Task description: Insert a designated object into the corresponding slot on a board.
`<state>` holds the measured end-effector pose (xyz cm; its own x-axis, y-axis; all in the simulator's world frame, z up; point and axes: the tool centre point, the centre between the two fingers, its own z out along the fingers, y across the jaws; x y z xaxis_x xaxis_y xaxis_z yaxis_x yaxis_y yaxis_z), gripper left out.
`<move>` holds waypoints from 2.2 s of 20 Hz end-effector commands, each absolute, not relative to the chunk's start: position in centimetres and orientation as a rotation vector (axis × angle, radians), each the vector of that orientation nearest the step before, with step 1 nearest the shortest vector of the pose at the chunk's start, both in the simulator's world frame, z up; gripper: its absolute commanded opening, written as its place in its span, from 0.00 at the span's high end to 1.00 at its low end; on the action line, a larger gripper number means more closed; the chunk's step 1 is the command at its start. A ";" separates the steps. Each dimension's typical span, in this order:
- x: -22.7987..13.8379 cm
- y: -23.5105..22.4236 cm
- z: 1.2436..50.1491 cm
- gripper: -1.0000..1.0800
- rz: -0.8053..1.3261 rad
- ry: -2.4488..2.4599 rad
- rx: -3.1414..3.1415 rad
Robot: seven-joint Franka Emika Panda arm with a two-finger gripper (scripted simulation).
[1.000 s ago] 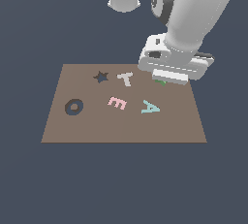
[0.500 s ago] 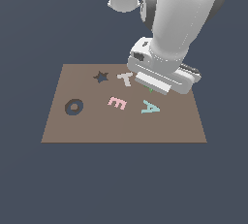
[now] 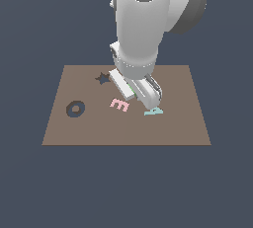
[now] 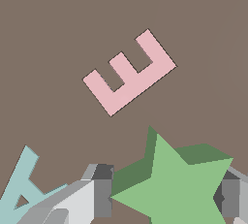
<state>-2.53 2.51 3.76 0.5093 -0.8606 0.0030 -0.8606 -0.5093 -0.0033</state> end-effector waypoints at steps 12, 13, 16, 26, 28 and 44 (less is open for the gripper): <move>-5.9 -6.5 4.0 1.00 -0.009 2.286 -2.152; -6.3 -6.9 4.0 1.00 -0.009 2.317 -2.120; -7.1 -7.8 4.0 1.00 -0.009 2.390 -2.036; -8.3 -8.7 4.1 1.00 -0.009 2.479 -1.928; -8.2 -8.6 4.1 1.00 -0.009 2.471 -1.939; -8.1 -8.5 3.1 0.04 -0.008 2.467 -1.944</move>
<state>-8.14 -8.55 3.06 -0.2340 -0.9722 0.0032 -0.9722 0.2340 -0.0041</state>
